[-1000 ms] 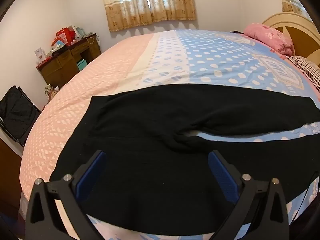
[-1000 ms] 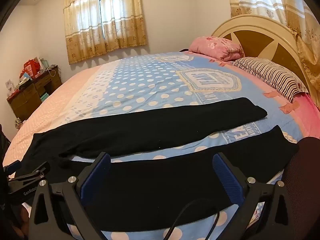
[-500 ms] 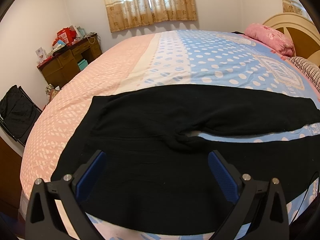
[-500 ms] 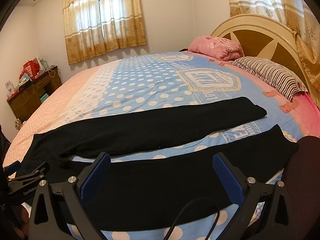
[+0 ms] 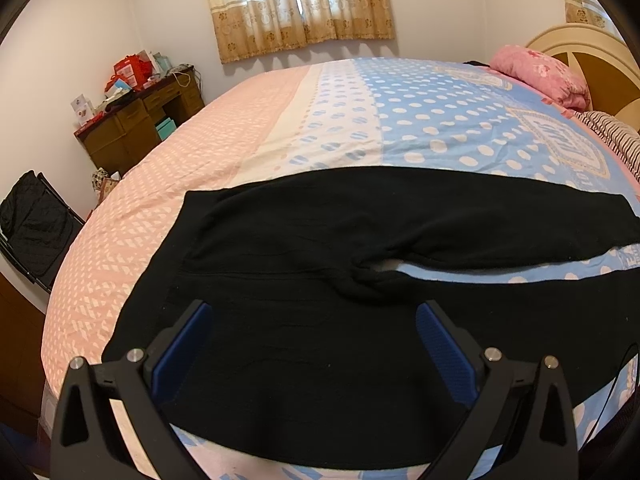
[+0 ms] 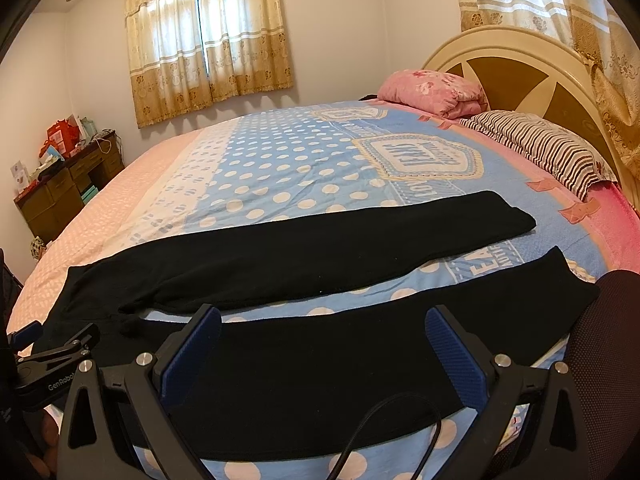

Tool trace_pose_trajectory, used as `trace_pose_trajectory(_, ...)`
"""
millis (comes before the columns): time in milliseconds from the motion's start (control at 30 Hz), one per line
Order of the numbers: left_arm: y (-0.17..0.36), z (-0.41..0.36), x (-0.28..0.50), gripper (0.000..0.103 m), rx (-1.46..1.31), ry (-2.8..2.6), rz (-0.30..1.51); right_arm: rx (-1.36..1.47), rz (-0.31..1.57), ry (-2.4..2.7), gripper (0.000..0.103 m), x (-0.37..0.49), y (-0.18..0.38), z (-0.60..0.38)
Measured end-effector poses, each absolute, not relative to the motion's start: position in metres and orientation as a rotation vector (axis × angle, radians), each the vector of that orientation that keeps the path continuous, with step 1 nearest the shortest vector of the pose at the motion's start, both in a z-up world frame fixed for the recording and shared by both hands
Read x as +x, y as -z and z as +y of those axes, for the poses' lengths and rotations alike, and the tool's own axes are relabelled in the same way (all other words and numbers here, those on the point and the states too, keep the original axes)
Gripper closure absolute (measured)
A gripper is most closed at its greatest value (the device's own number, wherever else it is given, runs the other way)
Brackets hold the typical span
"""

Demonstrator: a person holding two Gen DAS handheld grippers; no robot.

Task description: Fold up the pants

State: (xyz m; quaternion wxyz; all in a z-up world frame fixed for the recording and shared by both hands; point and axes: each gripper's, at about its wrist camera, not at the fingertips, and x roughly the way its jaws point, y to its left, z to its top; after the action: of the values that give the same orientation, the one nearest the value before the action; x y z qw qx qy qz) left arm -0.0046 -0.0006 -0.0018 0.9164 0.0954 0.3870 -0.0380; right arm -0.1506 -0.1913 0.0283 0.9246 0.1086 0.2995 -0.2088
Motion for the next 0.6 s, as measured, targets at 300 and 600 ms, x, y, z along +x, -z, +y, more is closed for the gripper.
trace_pose_trajectory(300, 0.0019, -0.0009, -0.0046, 0.000, 0.198, 0.076, 0.796, 0.224, 0.615, 0.427, 0.001, -0.1502, -0.0277, -0.1909)
trace_pose_trajectory(600, 0.0023, -0.0012, -0.0047, 0.000, 0.197, 0.078, 0.799, 0.226, 0.618, 0.426, 0.001, -0.1497, -0.0269, -0.1902)
